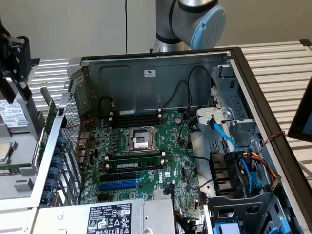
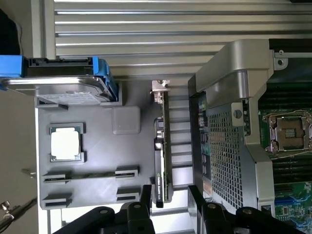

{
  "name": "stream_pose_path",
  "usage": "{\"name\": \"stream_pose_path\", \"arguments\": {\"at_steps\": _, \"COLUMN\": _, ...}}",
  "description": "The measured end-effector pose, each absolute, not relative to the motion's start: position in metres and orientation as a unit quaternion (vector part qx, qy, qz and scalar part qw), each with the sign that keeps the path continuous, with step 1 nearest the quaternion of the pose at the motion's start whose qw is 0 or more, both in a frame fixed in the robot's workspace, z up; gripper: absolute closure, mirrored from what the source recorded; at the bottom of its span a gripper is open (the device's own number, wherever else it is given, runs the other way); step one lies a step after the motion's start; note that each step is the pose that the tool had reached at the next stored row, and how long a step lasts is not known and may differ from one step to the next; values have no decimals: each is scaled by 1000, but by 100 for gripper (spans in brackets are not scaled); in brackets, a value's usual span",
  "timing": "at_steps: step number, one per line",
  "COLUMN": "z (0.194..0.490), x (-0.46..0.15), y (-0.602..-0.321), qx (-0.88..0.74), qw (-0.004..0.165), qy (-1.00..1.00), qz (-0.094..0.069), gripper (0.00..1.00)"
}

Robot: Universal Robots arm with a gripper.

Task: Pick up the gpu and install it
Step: 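Pick up the gpu and move the gpu toward the slot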

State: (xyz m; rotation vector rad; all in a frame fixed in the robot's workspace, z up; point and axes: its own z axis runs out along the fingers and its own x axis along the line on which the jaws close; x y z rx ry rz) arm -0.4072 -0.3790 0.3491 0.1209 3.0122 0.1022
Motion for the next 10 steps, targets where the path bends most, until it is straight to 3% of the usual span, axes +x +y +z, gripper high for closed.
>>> {"name": "stream_pose_path", "arguments": {"at_steps": 10, "z": 335, "x": -415, "y": -379, "qx": 48, "qw": 75, "qy": 995, "qz": 34, "gripper": 57}}
